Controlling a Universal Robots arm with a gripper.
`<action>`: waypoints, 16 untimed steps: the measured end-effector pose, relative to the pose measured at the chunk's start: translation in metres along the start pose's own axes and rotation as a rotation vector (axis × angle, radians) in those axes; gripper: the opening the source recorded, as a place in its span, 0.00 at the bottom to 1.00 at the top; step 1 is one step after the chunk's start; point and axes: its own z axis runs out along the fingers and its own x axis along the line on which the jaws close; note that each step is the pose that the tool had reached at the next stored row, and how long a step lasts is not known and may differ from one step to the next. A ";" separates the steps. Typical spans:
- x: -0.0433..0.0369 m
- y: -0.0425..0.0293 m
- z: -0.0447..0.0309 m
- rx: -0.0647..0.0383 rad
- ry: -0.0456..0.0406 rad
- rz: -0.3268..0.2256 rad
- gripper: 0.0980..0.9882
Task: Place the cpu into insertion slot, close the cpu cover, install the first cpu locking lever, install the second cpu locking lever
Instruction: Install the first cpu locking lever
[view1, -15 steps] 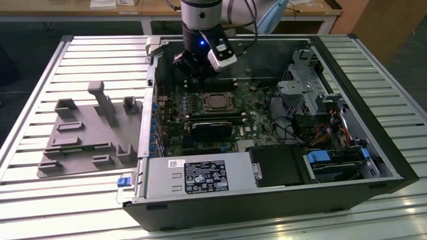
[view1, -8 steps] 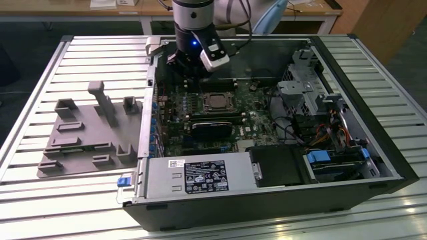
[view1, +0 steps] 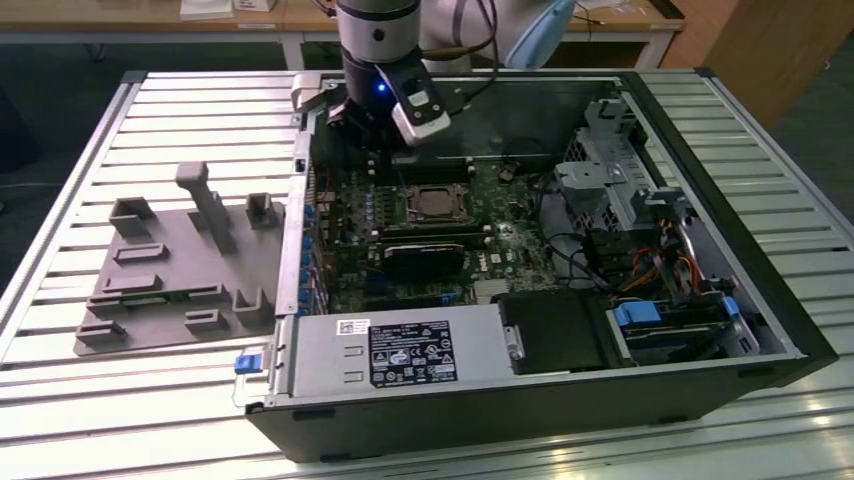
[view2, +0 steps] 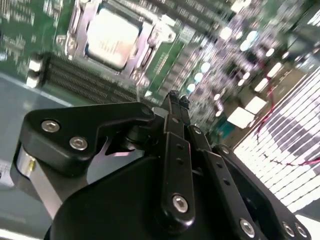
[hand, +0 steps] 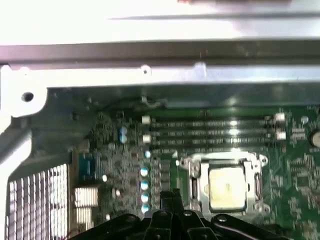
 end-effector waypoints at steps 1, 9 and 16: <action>0.0004 -0.0001 0.0000 -0.019 0.0011 0.000 0.00; 0.0044 -0.0012 0.0010 -0.143 0.0073 0.003 0.00; 0.0052 -0.0024 0.0066 -0.190 0.0096 0.004 0.00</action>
